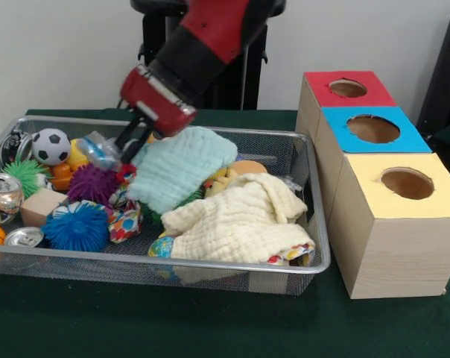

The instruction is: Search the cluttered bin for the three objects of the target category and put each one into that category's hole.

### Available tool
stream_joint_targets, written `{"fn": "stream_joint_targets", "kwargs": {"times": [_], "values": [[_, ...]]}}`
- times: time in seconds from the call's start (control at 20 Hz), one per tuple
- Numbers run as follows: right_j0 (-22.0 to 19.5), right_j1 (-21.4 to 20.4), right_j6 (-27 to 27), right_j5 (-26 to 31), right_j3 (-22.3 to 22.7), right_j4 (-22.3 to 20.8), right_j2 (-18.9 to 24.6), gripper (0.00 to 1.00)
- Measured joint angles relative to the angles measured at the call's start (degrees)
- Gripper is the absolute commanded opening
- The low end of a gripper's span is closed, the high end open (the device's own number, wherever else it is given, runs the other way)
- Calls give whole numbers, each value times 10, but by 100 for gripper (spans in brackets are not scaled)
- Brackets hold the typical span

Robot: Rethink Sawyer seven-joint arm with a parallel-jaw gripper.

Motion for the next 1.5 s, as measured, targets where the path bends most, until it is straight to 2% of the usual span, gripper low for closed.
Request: {"fn": "stream_joint_targets", "kwargs": {"times": [0.05, 0.15, 0.25, 0.4, 0.5, 0.6, 0.75, 0.85, 1.05, 1.25, 1.35, 1.5], "values": [[-15, -5, 0, 0, 2, -5, 3, 0], [-6, 2, 0, 0, 2, -7, -34, 0], [20, 14, 0, 0, 2, -4, -67, 0], [99, 38, 0, 3, 2, 3, -135, 0], [124, 31, 0, 12, 2, 3, -138, 0], [124, -1, 0, 36, 2, 4, -103, 0], [90, -33, 0, 56, 2, 4, -54, 0], [58, -49, 0, 63, 3, 3, -22, 0], [20, -61, 0, 63, 3, 3, 13, 0], [-42, -90, 0, 63, 17, 3, 93, 0], [-97, -107, 0, 66, 31, 3, 161, 0], [-157, -119, 0, 71, 45, 1, 233, 0]]}}
